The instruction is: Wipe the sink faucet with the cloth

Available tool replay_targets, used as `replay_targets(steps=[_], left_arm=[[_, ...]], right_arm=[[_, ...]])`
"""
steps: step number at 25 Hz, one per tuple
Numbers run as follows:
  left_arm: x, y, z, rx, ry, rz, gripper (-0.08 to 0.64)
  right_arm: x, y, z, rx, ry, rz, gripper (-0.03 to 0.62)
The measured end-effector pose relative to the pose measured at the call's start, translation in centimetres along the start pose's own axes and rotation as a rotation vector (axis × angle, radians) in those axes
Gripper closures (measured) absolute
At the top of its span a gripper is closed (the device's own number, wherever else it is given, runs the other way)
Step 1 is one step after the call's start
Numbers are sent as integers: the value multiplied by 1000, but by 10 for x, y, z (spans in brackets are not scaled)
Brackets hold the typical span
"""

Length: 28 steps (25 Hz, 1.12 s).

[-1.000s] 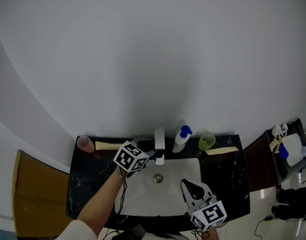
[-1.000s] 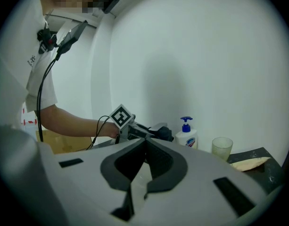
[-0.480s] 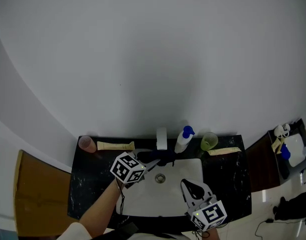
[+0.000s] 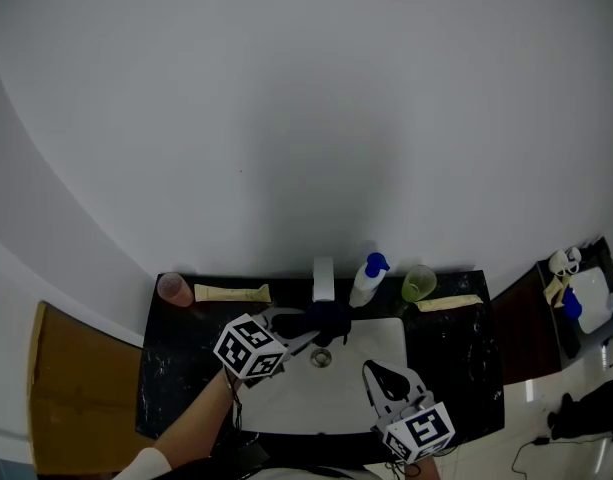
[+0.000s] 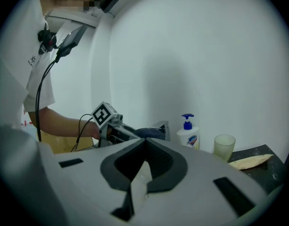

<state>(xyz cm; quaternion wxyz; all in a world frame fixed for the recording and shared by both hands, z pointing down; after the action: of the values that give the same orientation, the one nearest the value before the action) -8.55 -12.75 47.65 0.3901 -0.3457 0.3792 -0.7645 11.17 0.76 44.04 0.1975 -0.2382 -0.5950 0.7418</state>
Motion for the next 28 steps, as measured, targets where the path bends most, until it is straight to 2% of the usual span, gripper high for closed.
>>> replay_targets(steps=[4, 6, 9, 11, 13, 17, 20, 22, 26, 28], left_arm=[[3, -2, 6, 4, -6, -5, 432], [19, 6, 16, 9, 37, 5, 432], [47, 20, 27, 17, 143, 26, 431], [52, 25, 28, 25, 160, 50, 431], [42, 21, 22, 23, 122, 65, 431], [6, 0, 1, 5, -24, 59, 431], [-2, -8, 1, 2, -47, 47, 431], [7, -5, 8, 5, -20, 33, 431], [44, 14, 23, -2, 115, -11, 431], [54, 21, 26, 2, 159, -12, 431]], right_arm=[[1, 2, 1, -1, 2, -5, 586], [1, 3, 0, 0, -2, -7, 586], [0, 2, -4, 4, -8, -5, 586], [0, 2, -4, 4, -9, -4, 586], [1, 2, -3, 3, -5, -5, 586], [2, 3, 2, -3, 15, -10, 586], [2, 5, 7, -4, 26, -12, 586], [3, 5, 7, -3, 29, -12, 586], [4, 5, 9, 1, 30, -11, 586], [4, 5, 8, -1, 29, -10, 586]])
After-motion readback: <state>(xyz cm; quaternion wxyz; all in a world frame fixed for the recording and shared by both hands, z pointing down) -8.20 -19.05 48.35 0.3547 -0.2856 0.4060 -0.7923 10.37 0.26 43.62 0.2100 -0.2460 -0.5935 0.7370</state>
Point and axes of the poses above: the fingertips, and each gripper's own axes: z forward along the fingers, x to its left, y out of its top, the point moved 9 cm from there along -z, backward along the fingers, and after that the axes turned 2 degrees about -x, right-handed, at the moved point
